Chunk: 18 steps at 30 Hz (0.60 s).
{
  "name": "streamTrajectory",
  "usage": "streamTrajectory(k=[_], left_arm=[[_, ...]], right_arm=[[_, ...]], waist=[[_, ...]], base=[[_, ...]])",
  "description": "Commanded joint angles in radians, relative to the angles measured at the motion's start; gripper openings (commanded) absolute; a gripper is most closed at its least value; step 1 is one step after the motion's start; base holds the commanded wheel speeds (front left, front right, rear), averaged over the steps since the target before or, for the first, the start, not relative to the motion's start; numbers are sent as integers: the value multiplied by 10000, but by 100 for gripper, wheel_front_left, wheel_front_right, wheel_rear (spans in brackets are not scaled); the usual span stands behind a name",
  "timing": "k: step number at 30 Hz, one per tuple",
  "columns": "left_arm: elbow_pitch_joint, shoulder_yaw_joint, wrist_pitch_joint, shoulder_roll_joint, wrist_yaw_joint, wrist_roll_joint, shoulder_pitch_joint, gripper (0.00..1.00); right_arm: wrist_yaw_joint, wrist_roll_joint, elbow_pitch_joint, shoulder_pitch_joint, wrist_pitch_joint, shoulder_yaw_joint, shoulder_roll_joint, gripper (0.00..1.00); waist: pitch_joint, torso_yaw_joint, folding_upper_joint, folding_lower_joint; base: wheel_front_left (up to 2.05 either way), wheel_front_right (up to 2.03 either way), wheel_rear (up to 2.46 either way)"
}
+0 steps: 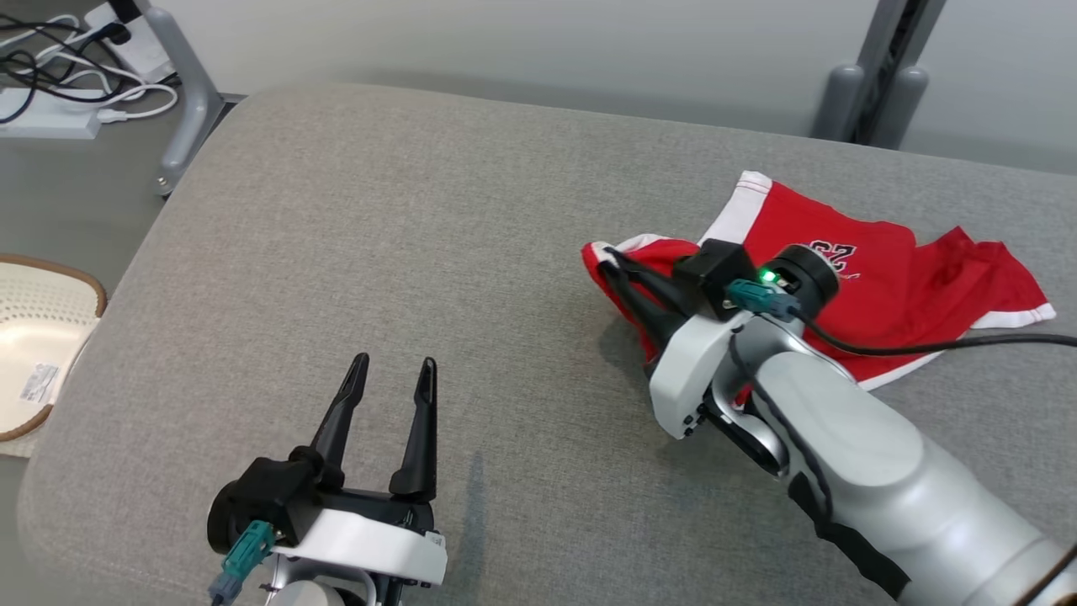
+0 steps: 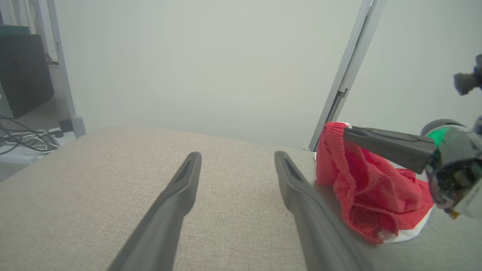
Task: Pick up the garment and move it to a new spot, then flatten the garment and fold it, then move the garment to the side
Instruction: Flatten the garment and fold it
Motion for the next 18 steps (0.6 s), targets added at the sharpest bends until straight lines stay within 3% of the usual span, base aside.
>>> streamTrajectory(k=[1,2,3,6,11,18], left_arm=[[-12,-12,-20,37,62,-50,-146,100],[-10,-43,-20,35,79,-71,-137,100],[-7,-66,-20,32,89,-91,-129,100],[18,-92,-20,37,111,-110,-90,100],[-40,30,-20,34,153,-64,-18,100],[-134,252,-20,35,86,88,48,100]], right_arm=[[-3,105,292,-243,-183,194,56,34],[-3,129,511,-384,-304,366,101,57],[-3,209,753,-508,-402,450,142,100],[-3,338,1443,-836,-586,623,233,100],[-3,663,2767,-1287,233,556,333,100],[-3,900,3346,-1670,842,764,281,100]], waist=[[20,73,0,0],[21,97,0,0],[19,114,0,0],[-29,127,0,0],[-212,-77,0,0],[-451,-569,0,0]], base=[[0,0,0],[0,0,0],[0,0,0],[0,0,0],[0,0,0],[0,0,0]])
